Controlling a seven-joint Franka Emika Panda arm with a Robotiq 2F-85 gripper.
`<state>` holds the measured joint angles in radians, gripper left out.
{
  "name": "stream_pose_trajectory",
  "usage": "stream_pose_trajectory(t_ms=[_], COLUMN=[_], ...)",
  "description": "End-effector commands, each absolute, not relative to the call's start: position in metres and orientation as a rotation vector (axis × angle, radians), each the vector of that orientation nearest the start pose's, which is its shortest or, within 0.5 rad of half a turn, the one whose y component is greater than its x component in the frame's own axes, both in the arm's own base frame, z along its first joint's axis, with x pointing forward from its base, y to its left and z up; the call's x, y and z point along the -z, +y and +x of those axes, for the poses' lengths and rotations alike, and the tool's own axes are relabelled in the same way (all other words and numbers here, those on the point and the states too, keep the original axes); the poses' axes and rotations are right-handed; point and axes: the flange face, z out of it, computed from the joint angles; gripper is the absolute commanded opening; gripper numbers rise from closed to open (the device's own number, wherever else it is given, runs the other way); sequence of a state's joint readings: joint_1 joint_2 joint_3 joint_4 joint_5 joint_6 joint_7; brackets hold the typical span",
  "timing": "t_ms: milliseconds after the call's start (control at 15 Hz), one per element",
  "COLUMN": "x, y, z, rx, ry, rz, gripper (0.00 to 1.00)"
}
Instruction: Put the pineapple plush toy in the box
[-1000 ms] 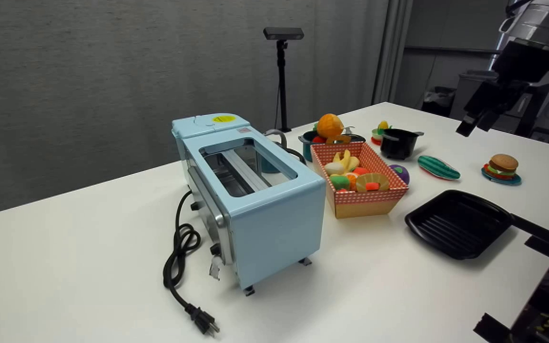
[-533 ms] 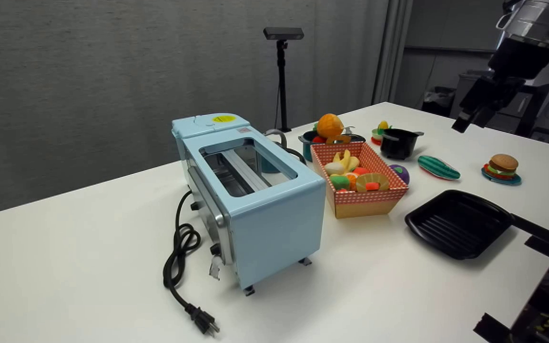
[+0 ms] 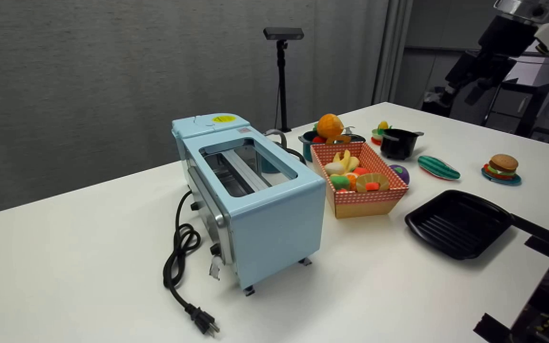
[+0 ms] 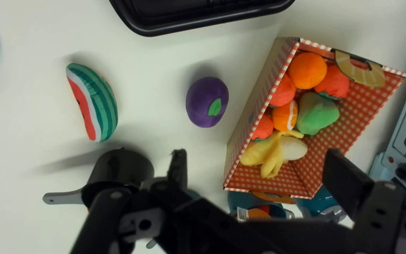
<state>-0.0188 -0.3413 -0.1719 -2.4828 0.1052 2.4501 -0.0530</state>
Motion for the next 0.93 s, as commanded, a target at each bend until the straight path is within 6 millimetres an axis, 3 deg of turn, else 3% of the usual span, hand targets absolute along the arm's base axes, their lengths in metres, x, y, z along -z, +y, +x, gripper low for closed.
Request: stream_pose_trajectory(t_ms=[0, 467, 867], x=[-0.448, -0.443, -0.426], y=[-0.107, -0.118, -0.114], z=[0.474, 0.526, 0.574], rx=[0.542, 0.649, 0.736], ry=[0.459, 0.681, 0.825], rz=[-2.950, -2.890, -2.834], gripper=[1.00, 1.00, 1.00])
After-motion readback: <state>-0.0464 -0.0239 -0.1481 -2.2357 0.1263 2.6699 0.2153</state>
